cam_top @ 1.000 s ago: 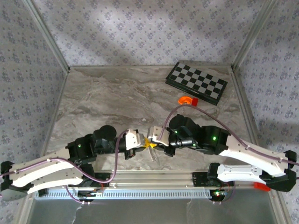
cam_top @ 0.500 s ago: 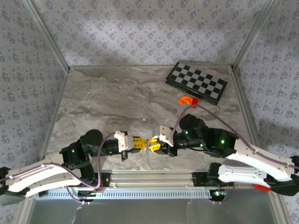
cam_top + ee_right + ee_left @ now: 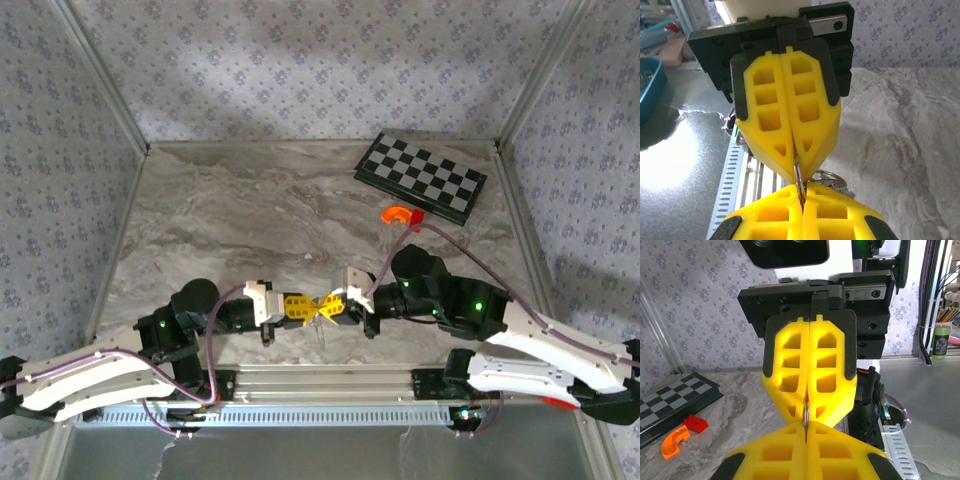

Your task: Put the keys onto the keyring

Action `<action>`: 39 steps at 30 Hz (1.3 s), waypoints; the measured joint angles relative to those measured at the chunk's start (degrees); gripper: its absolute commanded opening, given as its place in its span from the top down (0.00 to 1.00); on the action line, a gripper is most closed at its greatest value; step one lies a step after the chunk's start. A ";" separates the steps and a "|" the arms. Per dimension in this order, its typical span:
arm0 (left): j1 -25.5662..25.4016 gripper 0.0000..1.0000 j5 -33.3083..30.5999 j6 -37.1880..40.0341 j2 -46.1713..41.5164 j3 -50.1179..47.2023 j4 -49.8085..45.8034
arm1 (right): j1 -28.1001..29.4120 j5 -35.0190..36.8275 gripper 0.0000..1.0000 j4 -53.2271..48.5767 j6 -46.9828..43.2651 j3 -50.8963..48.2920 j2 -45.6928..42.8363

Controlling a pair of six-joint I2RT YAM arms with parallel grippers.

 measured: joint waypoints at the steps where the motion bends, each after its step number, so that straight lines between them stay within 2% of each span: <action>1: 0.00 1.00 -0.17 -0.04 0.00 0.00 -0.04 | -0.02 0.02 1.00 0.00 0.00 -0.04 0.00; 2: 0.00 1.00 -0.37 -0.04 0.00 0.00 -0.13 | -0.02 0.04 1.00 0.00 0.00 -0.04 0.00; 6: 0.00 0.90 -2.93 0.37 0.04 0.22 -2.51 | 0.00 1.60 1.00 -1.36 -0.81 0.35 1.07; 13: -0.02 0.89 -7.54 1.70 1.51 2.78 -10.95 | 1.29 6.16 1.00 -6.38 -3.72 3.15 5.18; 21: 0.00 0.83 -8.83 2.45 1.55 3.08 -13.75 | 2.45 8.44 1.00 -9.22 -5.14 5.66 8.92; 25: 0.00 0.86 -9.03 2.58 1.53 3.08 -14.69 | 2.49 8.46 1.00 -9.81 -5.18 5.95 9.73; 29: 0.00 0.99 -8.79 2.69 1.62 3.08 -15.21 | 2.51 8.50 1.00 -10.12 -5.18 5.95 9.88; 34: -0.02 1.00 -8.37 2.93 1.22 3.06 -15.26 | 2.51 8.04 1.00 -10.23 -5.18 5.95 9.73; 39: -0.02 1.00 -6.86 2.54 -1.68 2.34 -12.76 | 2.25 5.99 0.88 -7.43 -4.39 5.90 8.17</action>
